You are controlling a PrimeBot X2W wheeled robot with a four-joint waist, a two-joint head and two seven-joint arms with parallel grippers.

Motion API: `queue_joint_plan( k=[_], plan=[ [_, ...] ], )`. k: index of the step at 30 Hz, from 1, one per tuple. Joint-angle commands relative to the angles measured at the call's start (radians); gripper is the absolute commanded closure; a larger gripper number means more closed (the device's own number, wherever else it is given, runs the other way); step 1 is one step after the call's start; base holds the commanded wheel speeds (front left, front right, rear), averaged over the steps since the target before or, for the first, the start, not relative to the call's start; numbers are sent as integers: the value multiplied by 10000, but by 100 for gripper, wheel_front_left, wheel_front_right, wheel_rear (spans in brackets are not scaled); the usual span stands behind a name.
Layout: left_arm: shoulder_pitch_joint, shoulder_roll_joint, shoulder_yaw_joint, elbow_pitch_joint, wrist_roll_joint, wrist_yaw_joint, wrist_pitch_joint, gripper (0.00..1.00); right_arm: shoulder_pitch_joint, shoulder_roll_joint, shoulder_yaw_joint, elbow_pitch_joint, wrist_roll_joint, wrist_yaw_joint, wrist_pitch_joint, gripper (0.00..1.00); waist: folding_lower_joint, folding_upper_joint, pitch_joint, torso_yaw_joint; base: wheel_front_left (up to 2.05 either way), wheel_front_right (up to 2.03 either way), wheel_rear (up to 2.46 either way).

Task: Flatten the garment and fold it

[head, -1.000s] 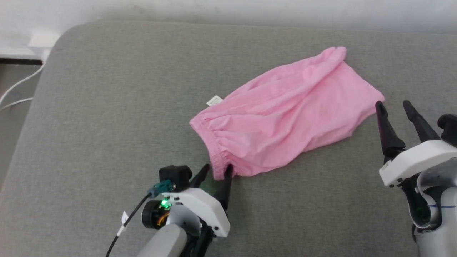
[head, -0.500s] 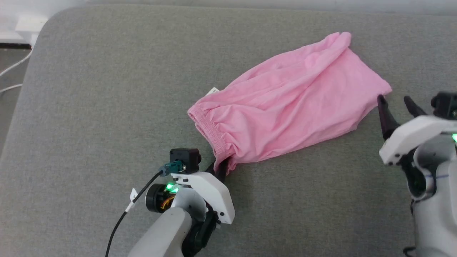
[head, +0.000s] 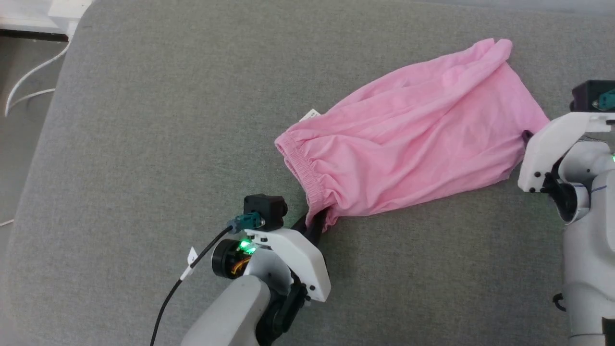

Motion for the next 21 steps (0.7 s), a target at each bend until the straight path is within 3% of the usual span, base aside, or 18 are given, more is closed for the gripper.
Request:
queue_joint_plan(
  k=[1,7,12,17,21],
  plan=[
    [257,14,-181,305,-47,-72,86,100,372,124,128,-74,-21,-9,250,100,-1,0,-109,-36,0,0,0],
    [373,155,-178,327,-80,-146,-8,100,1078,154,237,-1421,358,-9,-105,100,-1,0,-539,-199,0,0,0],
    [654,434,-156,39,-197,-226,56,100,2554,228,347,-3592,1181,-9,63,100,-1,0,-1124,-431,0,0,0],
    [1121,995,-164,-776,-293,-180,463,100,4525,363,156,-5800,1693,-9,548,100,-1,0,-1509,-694,0,0,0],
    [1562,1553,-344,-1493,-359,-167,1128,100,5879,450,-196,-6526,2173,-9,624,100,-1,0,-1643,-852,0,0,0]
  ],
)
